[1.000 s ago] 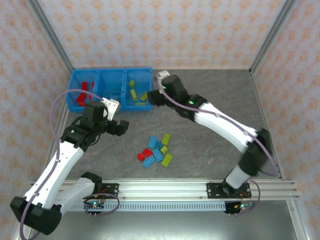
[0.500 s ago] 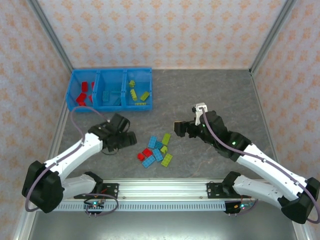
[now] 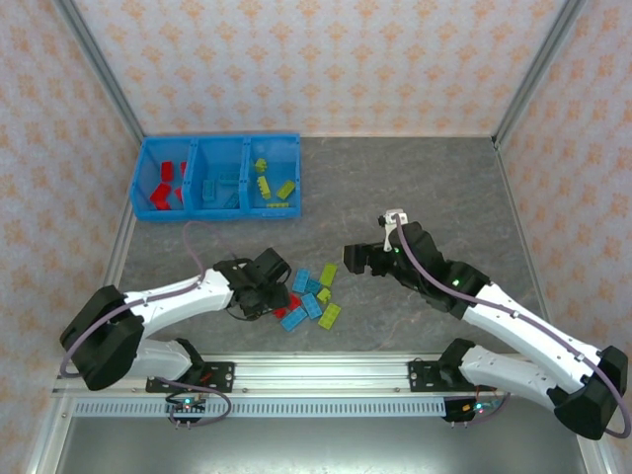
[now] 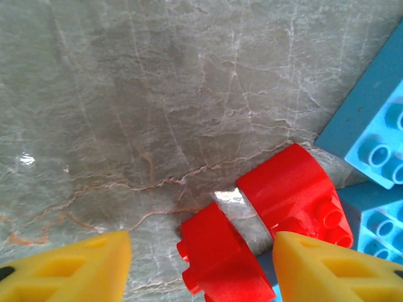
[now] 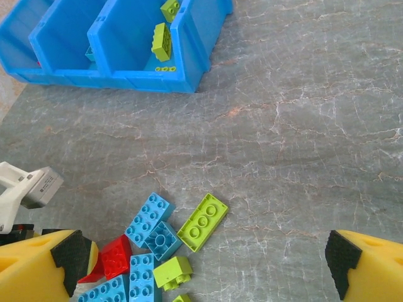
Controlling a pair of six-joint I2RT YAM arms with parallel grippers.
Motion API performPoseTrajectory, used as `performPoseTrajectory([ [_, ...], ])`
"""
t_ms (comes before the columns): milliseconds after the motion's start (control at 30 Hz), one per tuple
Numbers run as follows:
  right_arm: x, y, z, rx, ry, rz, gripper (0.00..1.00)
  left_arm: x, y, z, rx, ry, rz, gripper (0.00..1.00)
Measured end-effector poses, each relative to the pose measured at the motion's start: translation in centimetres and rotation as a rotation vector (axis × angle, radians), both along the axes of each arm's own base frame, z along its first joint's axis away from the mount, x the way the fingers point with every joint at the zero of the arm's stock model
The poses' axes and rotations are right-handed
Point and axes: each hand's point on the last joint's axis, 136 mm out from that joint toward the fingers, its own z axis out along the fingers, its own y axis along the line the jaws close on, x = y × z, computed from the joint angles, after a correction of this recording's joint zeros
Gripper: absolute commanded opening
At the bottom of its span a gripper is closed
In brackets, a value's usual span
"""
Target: Sort the legos into containers by color
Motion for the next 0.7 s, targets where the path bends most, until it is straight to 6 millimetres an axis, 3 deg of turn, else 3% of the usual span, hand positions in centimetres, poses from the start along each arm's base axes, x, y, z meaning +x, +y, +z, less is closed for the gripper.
performPoseTrajectory([
  [233,-0.1,-0.1,-0.6,0.002,0.021,-0.011,0.99,-0.8,0.3,-1.7,-0.003,0.028,0.015,0.4],
  [400,-0.2,0.0,-1.1,-0.001,0.042,-0.01,0.99,-1.0,0.6,-1.7,-0.008,0.019,0.034,0.26],
  [533,-0.3,0.4,-1.7,-0.004,0.069,0.006,0.99,-0.9,0.7,-1.3,-0.025,-0.001,0.043,0.14],
  [700,-1.7,2.7,-3.1,0.025,0.158,0.132,0.99,-0.5,1.5,0.6,-0.023,-0.08,0.05,0.1],
])
